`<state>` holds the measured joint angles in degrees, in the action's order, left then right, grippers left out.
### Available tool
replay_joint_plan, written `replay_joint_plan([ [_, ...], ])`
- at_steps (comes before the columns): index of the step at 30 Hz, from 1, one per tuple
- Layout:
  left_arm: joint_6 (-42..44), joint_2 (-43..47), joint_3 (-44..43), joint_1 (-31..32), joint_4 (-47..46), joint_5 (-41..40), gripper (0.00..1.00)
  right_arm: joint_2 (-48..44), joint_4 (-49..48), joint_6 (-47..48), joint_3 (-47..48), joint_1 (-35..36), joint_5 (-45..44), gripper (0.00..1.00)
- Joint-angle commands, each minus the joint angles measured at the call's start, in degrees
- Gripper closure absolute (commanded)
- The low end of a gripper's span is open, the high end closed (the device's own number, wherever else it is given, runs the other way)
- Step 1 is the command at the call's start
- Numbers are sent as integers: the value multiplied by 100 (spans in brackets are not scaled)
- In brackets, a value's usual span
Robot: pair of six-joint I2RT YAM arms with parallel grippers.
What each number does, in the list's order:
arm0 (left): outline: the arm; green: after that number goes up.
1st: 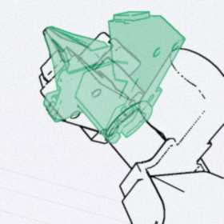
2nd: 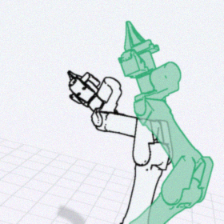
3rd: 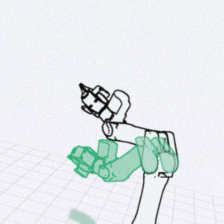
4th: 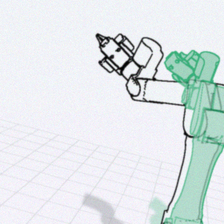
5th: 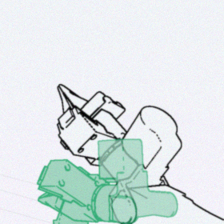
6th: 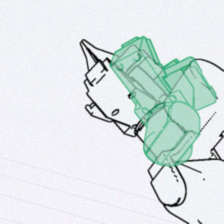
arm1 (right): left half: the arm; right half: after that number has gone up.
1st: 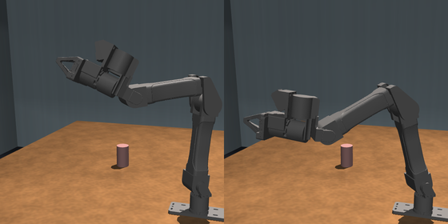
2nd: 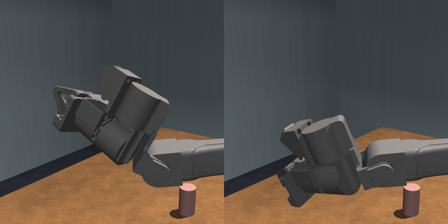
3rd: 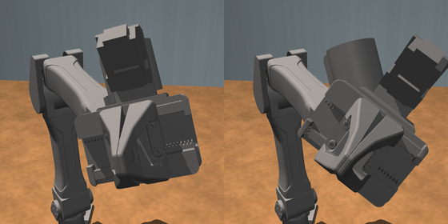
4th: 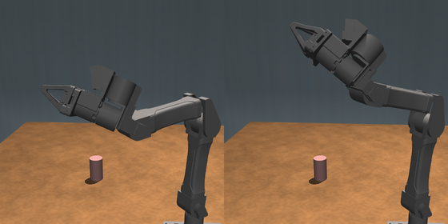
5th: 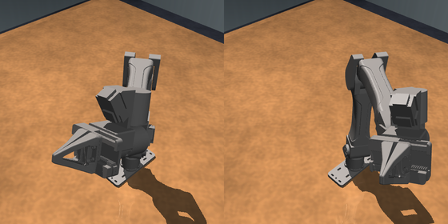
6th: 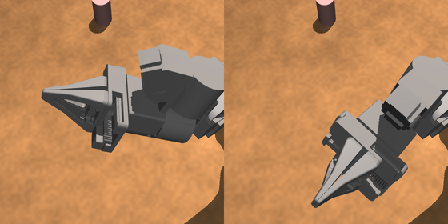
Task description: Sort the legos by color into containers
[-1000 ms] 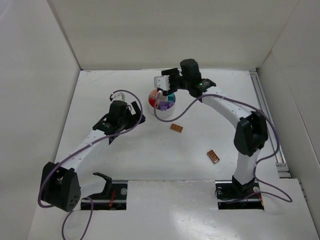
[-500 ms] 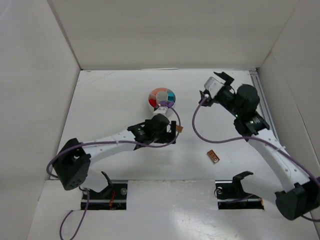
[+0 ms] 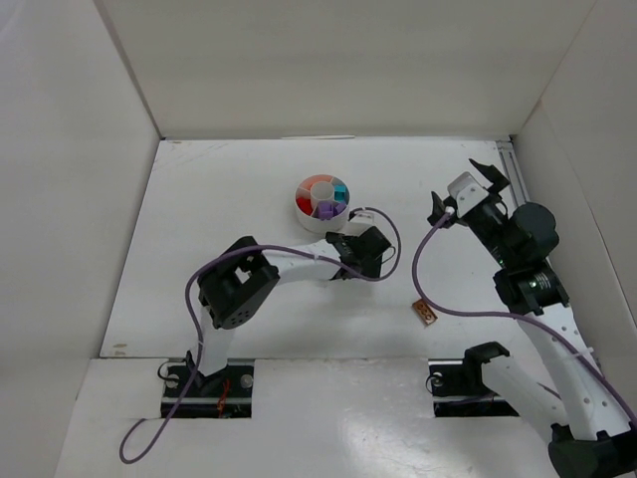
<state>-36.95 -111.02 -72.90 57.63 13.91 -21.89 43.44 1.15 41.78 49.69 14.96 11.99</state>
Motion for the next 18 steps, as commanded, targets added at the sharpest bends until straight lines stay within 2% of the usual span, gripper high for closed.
replay_joint_plan([
  [1,-102,-86,-426,-15,533,-641,0,-20,87,-21,-56,-107,128,0],
  [7,-225,-376,-541,-234,534,-694,0,32,87,-21,-4,-160,234,0],
  [15,144,-560,-646,-234,139,-405,0,33,87,-21,-3,-213,234,0],
  [18,284,-622,-760,-234,77,-342,10,-19,87,-21,-3,-213,234,0],
])
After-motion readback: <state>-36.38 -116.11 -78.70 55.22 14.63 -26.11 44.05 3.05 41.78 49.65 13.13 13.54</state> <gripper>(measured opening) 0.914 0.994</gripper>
